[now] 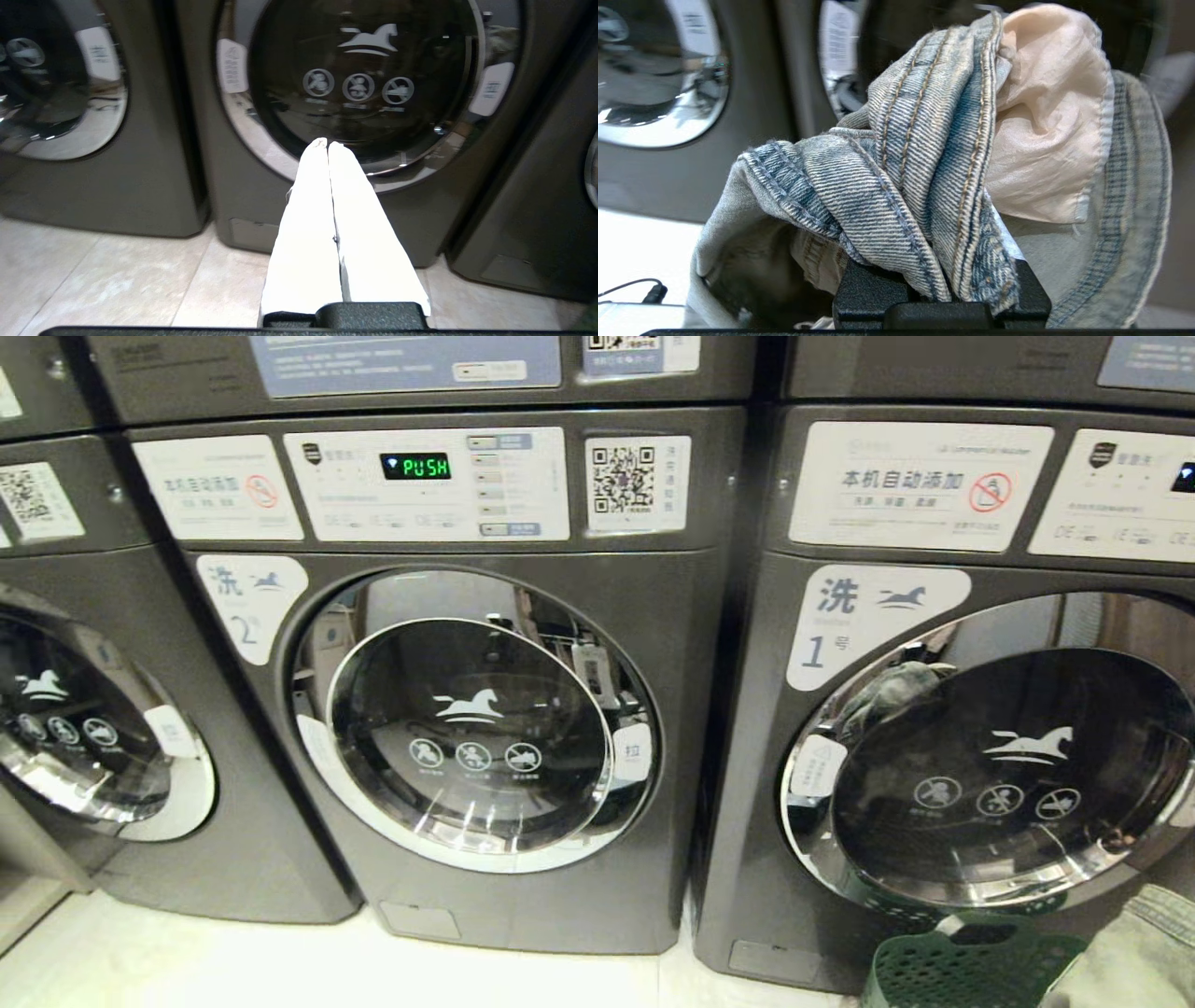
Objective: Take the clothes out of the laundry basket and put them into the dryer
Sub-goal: Put the clothes in the dryer
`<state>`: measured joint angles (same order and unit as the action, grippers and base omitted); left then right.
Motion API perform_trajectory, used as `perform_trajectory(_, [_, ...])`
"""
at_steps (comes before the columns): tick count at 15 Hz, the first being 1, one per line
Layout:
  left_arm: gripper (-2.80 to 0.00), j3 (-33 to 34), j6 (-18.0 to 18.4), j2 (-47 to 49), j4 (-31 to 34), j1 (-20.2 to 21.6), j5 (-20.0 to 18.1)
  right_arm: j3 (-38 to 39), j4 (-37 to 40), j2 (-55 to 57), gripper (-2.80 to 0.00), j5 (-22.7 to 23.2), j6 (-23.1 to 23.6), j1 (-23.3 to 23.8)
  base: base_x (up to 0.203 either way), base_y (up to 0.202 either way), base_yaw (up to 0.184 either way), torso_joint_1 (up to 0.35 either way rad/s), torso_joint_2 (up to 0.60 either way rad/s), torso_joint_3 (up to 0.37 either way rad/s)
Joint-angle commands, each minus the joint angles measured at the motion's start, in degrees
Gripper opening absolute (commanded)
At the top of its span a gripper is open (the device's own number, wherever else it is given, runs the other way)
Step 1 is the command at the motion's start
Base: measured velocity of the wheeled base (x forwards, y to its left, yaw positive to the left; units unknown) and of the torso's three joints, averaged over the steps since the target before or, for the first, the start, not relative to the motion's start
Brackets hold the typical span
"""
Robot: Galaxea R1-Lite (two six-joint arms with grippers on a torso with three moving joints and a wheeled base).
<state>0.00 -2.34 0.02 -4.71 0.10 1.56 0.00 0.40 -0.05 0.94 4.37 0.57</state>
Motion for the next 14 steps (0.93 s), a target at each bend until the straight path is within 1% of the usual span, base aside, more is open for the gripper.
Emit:
perform_trajectory(1, [-2.8, 1.7, 0.0, -0.1, 0.0, 0.0, 0.0, 0.0, 0.0, 0.0, -2.8, 0.0, 0.0, 0.0, 0.005, -0.001, 0.091, 0.002, 0.0, 0.0])
perform_trajectory(14, [-2.8, 1.7, -0.4, -0.1, -0.2, 0.0, 0.0, 0.0, -0.1, 0.0, -2.8, 0.0, -0.1, 0.0, 0.0, 0.004, 0.0, 0.0, 0.0, 0.0])
